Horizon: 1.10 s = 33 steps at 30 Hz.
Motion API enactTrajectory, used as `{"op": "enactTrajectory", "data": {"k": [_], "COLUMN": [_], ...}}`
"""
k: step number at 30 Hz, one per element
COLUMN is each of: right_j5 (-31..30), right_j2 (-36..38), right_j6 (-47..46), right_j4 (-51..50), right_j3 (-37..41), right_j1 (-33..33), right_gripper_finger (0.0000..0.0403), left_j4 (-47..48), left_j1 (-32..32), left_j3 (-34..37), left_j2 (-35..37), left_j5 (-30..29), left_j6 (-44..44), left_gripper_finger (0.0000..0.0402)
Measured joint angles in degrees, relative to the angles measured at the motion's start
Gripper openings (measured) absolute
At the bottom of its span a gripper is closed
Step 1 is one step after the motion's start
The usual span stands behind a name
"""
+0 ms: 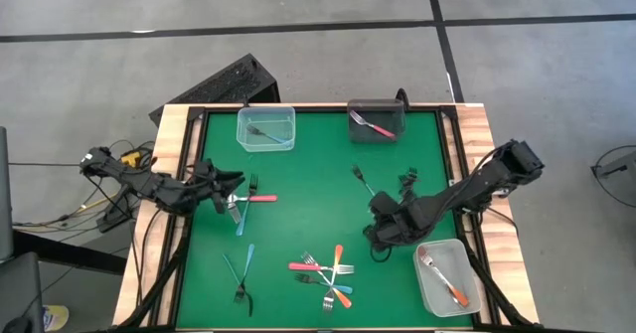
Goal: Sort silverware by color (type)
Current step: Put the black fork into the transparent bin
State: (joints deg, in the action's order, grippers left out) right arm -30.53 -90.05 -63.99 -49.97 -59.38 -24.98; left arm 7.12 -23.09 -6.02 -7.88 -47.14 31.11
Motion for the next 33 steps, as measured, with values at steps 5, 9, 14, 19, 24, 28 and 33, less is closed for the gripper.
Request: {"op": "enactTrajectory", "data": {"k": [5, 9, 14, 19, 24, 28, 33], "right_j5": [3.3, 3.3, -0.3, 0.0, 4.1, 3.7, 3.0], "right_j2": [0.0, 0.6, 0.6, 0.6, 3.0, 4.4, 2.7], "right_j6": [7.1, 8.4, 8.4, 6.1, 5.6, 6.1, 8.6], "right_j4": [10.8, 11.3, 11.3, 6.8, 1.6, 0.5, 2.2], "right_j3": [0.7, -0.6, -1.5, -1.5, -2.0, -2.0, -2.0], "right_j1": [0.0, 0.0, 0.0, 0.8, 0.7, -0.1, 0.9], "right_gripper_finger": [0.0056, 0.0056, 0.0056, 0.0056, 0.0056, 0.0056, 0.0056], "left_j4": [0.2, 2.0, 3.9, 0.2, -0.7, -0.1, -0.5], "left_j1": [0.0, 0.0, 0.0, 0.0, 0.0, 0.0, 0.0], "left_j3": [-0.1, -0.1, -0.1, 1.9, 2.1, 2.1, 2.1], "left_j2": [0.0, 0.0, 0.0, -0.5, -2.6, -3.4, -5.3], "left_j5": [-2.0, -4.1, -1.1, 1.3, 1.2, -0.1, 2.7], "left_j6": [-1.3, -3.9, -1.4, 0.2, -0.5, -1.9, -2.5], "left_gripper_finger": [0.0098, 0.0098, 0.0098, 0.0098, 0.0098, 0.0098, 0.0098]}}
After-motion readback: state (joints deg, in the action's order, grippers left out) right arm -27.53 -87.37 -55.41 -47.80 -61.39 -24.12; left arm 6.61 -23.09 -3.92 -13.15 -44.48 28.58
